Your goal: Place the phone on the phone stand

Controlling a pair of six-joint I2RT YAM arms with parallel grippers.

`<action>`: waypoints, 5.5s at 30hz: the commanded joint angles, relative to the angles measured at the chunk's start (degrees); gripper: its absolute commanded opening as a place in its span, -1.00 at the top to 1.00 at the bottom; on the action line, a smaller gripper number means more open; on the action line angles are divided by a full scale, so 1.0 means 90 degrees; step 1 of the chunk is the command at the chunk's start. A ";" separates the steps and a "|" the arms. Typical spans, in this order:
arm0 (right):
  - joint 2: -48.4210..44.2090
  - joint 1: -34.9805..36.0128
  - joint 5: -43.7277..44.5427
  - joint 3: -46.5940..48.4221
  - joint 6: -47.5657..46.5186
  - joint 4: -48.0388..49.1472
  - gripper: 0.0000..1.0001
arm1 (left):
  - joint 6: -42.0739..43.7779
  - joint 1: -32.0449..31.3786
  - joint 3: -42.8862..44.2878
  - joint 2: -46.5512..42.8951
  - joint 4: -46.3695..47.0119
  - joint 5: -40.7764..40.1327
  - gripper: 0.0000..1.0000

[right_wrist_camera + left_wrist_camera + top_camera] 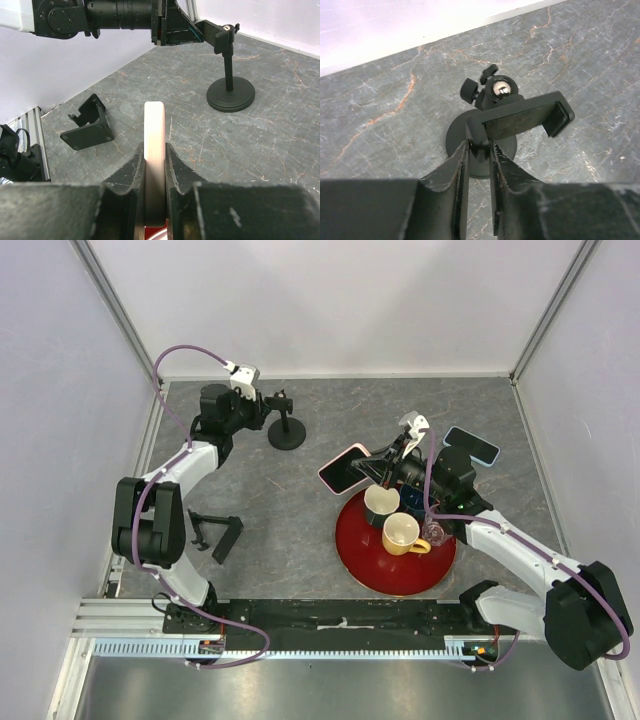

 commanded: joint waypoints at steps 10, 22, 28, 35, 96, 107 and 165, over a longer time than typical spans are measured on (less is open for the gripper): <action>0.0017 0.0000 0.0181 0.0318 0.0001 0.0458 1.00 | 0.0427 -0.0327 -0.0046 -0.0857 -0.0325 0.0166 0.95; 0.0116 0.1211 0.0856 0.1431 -0.1248 -0.1581 1.00 | -0.0042 -0.0768 -0.1724 -0.3356 -0.1537 0.0995 0.95; -0.0149 0.1465 0.0309 0.1567 -0.1989 -0.2070 1.00 | 0.0378 -0.1099 -0.2360 -0.3826 -0.1431 0.1298 0.95; 0.0124 0.1894 0.0190 0.2191 -0.2654 -0.2703 1.00 | 0.0515 -0.1354 -0.2254 -0.3972 -0.1616 0.1553 0.95; 0.2147 0.1758 0.0051 0.4430 -0.3546 -0.4972 1.00 | 0.0487 -0.1803 -0.2664 -0.4383 -0.1431 -0.0261 0.95; 0.1688 0.3096 0.6915 0.3863 0.0152 -0.5565 1.00 | -0.0168 -0.1813 -0.2927 -0.4802 -0.1059 -0.3006 0.95; 0.4305 0.2833 0.4264 0.6362 -0.2118 -0.6289 0.58 | -0.3871 -0.1920 -0.0856 -0.6637 -0.7486 -0.4269 -0.43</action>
